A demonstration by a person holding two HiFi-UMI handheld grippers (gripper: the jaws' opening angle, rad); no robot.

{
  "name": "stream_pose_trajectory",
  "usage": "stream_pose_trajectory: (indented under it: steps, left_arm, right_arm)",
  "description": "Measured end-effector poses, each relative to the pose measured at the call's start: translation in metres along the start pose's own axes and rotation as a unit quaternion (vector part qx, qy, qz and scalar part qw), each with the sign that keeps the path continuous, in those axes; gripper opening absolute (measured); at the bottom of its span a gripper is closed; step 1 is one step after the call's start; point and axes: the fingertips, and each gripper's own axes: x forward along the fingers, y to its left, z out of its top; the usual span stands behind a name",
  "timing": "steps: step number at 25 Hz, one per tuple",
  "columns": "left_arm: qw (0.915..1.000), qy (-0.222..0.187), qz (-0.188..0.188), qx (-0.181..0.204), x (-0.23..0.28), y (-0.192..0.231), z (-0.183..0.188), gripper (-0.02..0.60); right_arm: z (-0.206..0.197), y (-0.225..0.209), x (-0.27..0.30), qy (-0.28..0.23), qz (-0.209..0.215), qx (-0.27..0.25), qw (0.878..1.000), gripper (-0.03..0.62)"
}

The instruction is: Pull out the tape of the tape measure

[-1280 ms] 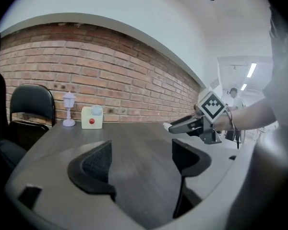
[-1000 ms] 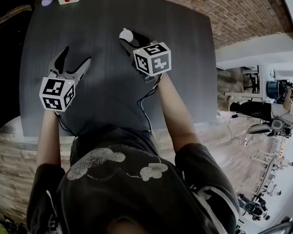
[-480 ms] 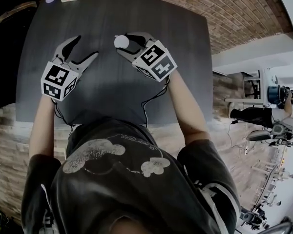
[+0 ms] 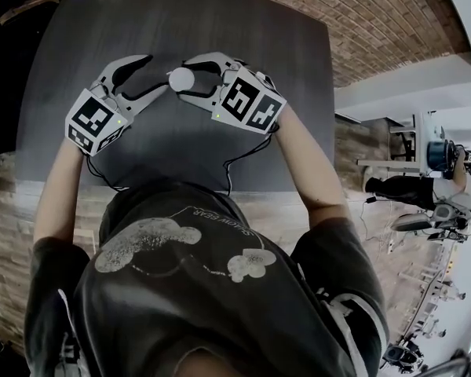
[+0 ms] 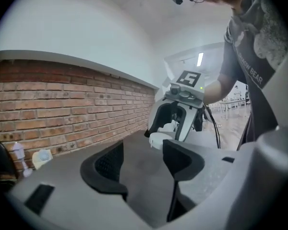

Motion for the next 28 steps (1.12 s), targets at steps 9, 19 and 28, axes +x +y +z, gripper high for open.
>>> stream_pose_trajectory:
  steps: [9, 19, 28]
  left_arm:
    - [0.9997, 0.026, -0.003, 0.003, 0.002, -0.014, -0.009, 0.239]
    - [0.9986, 0.04, -0.018, 0.029, 0.0, -0.037, -0.014, 0.216]
    - [0.9977, 0.045, -0.024, 0.044, -0.003, -0.046, -0.015, 0.134]
  right_arm:
    - [-0.011, 0.021, -0.008, 0.013, 0.038, -0.035, 0.999, 0.232]
    - [-0.006, 0.04, -0.014, -0.014, 0.073, -0.05, 0.996, 0.232]
    - [-0.006, 0.047, -0.012, 0.0, 0.084, -0.063, 0.994, 0.232]
